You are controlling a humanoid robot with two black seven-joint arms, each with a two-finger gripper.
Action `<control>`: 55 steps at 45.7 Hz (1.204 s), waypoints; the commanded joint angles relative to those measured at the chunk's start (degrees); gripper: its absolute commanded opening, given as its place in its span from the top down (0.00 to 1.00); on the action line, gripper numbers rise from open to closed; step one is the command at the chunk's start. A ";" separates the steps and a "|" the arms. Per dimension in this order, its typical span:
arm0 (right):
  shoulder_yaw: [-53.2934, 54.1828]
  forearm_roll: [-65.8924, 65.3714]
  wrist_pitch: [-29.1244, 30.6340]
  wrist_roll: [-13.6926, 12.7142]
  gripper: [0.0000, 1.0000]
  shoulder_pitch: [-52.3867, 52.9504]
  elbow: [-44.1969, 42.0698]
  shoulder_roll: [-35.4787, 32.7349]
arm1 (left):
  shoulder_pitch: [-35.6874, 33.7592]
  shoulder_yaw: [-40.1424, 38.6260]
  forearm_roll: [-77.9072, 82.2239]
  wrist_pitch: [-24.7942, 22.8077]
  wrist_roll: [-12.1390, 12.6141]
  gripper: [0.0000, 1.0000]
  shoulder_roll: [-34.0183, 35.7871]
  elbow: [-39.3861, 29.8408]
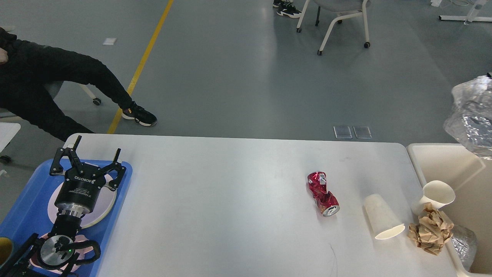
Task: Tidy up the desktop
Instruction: 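Lift the foil wrapper and carry it off the table, then release the foil wrapper into the bin beyond the table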
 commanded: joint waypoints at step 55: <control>56.80 0.65 -25.70 -6.85 1.00 -93.32 -68.25 14.19 | -0.03 0.00 0.00 0.00 0.00 0.04 0.00 0.00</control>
